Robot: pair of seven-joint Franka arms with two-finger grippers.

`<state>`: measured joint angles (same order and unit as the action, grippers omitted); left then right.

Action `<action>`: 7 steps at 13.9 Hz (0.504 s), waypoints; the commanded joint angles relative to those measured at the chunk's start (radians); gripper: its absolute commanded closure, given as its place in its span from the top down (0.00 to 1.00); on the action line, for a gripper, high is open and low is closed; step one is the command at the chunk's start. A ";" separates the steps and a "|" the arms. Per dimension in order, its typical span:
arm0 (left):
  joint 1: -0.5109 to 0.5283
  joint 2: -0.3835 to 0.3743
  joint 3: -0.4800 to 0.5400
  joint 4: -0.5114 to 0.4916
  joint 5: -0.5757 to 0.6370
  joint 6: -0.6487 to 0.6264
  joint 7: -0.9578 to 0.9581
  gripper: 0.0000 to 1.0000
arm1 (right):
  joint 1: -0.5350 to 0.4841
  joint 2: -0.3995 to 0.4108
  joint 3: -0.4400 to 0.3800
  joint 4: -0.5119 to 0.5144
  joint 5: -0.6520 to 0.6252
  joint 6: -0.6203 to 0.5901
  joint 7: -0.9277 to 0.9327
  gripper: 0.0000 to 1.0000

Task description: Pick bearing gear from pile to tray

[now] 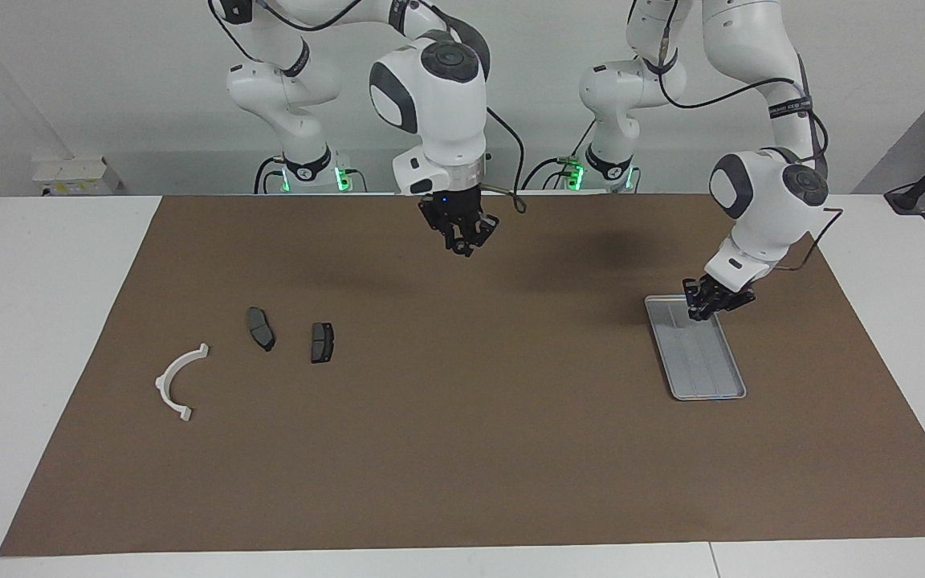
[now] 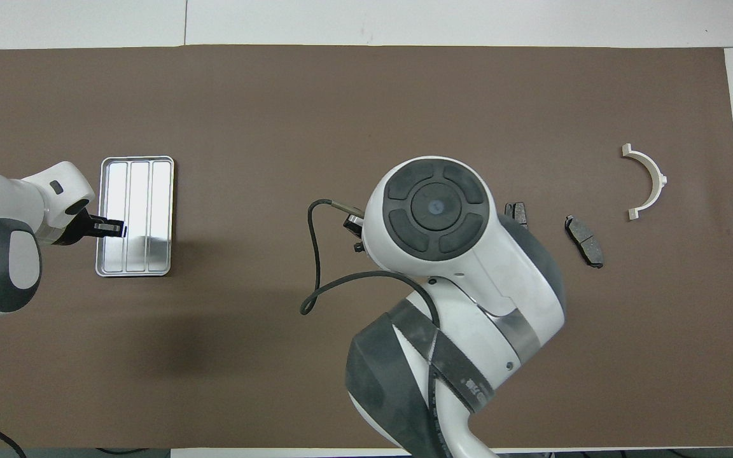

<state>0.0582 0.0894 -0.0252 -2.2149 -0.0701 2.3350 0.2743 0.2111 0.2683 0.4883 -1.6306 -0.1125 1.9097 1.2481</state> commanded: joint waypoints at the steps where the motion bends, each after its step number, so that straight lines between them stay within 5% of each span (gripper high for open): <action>1: -0.011 -0.007 0.004 -0.046 -0.014 0.052 0.013 0.00 | 0.025 0.077 0.001 0.006 -0.070 0.095 0.034 0.00; 7: -0.014 -0.002 0.002 -0.063 -0.013 0.078 0.014 0.00 | 0.068 0.178 0.000 0.006 -0.179 0.184 0.039 0.00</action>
<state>0.0567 0.0924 -0.0292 -2.2575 -0.0701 2.3809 0.2743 0.2540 0.4182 0.4876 -1.6311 -0.2436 2.0698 1.2602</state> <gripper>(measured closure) 0.767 0.652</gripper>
